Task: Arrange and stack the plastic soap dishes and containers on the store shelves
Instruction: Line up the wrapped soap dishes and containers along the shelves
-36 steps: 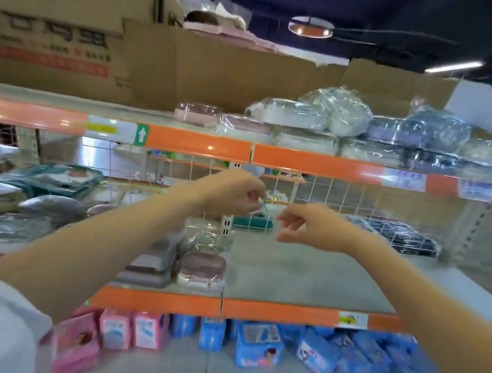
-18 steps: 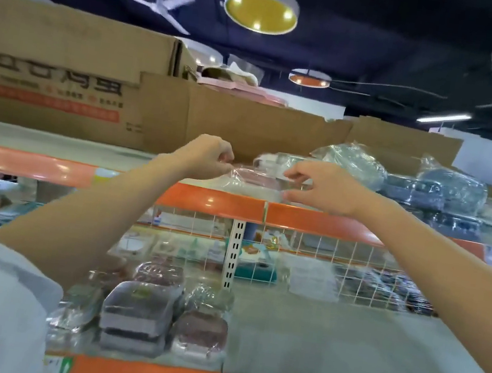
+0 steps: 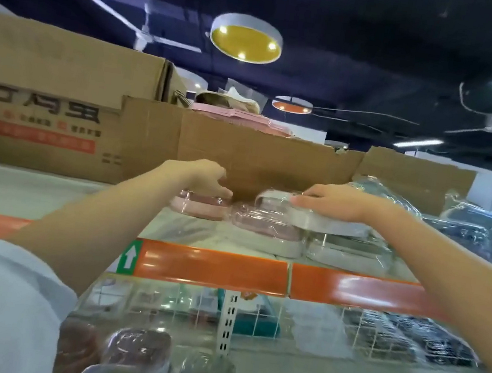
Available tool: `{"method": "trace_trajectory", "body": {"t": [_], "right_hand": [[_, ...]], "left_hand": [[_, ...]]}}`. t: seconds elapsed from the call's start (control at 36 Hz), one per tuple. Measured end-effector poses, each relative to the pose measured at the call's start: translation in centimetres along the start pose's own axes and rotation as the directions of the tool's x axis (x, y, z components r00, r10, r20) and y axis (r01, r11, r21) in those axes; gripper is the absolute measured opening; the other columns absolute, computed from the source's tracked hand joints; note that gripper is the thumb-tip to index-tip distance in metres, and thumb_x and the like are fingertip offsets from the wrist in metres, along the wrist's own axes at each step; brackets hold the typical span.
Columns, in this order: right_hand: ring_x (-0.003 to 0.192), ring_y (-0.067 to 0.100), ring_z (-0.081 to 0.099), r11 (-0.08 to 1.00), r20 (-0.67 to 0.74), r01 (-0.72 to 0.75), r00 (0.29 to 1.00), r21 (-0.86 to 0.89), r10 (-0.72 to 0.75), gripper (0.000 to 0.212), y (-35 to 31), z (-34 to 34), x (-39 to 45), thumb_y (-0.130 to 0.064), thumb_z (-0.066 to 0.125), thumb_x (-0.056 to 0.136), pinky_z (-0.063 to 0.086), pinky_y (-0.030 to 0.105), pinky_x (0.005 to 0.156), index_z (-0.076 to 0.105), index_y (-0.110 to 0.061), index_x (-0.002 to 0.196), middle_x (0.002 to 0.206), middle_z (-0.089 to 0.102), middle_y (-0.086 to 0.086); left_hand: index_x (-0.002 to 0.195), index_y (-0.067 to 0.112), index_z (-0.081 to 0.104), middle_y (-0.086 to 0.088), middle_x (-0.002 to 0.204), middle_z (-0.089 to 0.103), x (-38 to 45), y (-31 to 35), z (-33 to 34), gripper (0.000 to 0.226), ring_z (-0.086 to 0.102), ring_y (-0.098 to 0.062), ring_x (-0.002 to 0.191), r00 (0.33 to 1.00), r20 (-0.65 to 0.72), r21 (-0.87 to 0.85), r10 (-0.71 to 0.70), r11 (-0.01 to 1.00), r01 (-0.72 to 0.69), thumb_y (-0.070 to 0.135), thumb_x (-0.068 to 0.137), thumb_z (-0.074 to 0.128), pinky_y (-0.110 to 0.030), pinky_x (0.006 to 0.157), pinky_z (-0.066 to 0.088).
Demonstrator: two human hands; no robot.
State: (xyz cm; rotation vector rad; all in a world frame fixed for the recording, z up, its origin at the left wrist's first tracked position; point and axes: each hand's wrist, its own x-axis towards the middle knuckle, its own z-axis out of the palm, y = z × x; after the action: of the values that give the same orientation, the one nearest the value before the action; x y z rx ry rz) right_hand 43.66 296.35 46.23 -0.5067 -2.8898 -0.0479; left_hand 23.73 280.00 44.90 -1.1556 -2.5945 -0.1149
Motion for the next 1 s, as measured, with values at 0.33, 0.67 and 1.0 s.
{"method": "trace_trajectory", "body": {"t": [0.33, 0.67, 1.0], "right_hand": [[0.142, 0.02, 0.024, 0.985, 0.124, -0.02, 0.992, 0.171, -0.002, 0.066, -1.1, 0.2, 2.5, -0.061, 0.023, 0.096, 0.016, 0.038, 0.116, 0.027, -0.023, 0.149, 0.156, 0.024, -0.001], [0.143, 0.014, 0.015, 0.952, 0.267, -0.038, 0.963, 0.303, -0.047, 0.057, 0.6, -0.8, 2.1, -0.021, 0.044, 0.095, 0.011, 0.033, 0.113, 0.027, -0.016, 0.149, 0.157, 0.017, -0.005], [0.145, 0.017, 0.011, 0.991, 0.261, 0.011, 0.964, 0.133, -0.046, 0.064, -0.1, -0.5, 2.3, -0.031, 0.042, 0.094, 0.013, 0.037, 0.112, 0.016, -0.024, 0.152, 0.159, 0.011, -0.006]], "left_hand": [[0.149, 0.019, 0.027, -0.006, 0.152, 0.031, 2.7, -1.5, 3.0, 0.077, 0.033, -0.027, 0.137, 0.97, 0.221, 0.053, -0.103, 0.994, 0.094, 0.067, 0.089, 0.037, -0.041, 0.11, 0.029], [0.143, 0.035, 0.031, -0.015, 0.145, 0.029, 1.6, -1.2, 2.3, 0.071, 0.024, -0.034, 0.135, 0.962, 0.208, 0.119, -0.178, 0.98, 0.156, 0.063, 0.081, 0.05, -0.045, 0.105, 0.034], [0.131, 0.013, 0.049, -0.011, 0.14, 0.039, 0.9, -0.5, 2.4, 0.073, 0.026, -0.031, 0.134, 0.993, 0.04, 0.219, -0.112, 0.97, 0.101, 0.068, 0.083, 0.047, -0.047, 0.108, 0.024]]}}
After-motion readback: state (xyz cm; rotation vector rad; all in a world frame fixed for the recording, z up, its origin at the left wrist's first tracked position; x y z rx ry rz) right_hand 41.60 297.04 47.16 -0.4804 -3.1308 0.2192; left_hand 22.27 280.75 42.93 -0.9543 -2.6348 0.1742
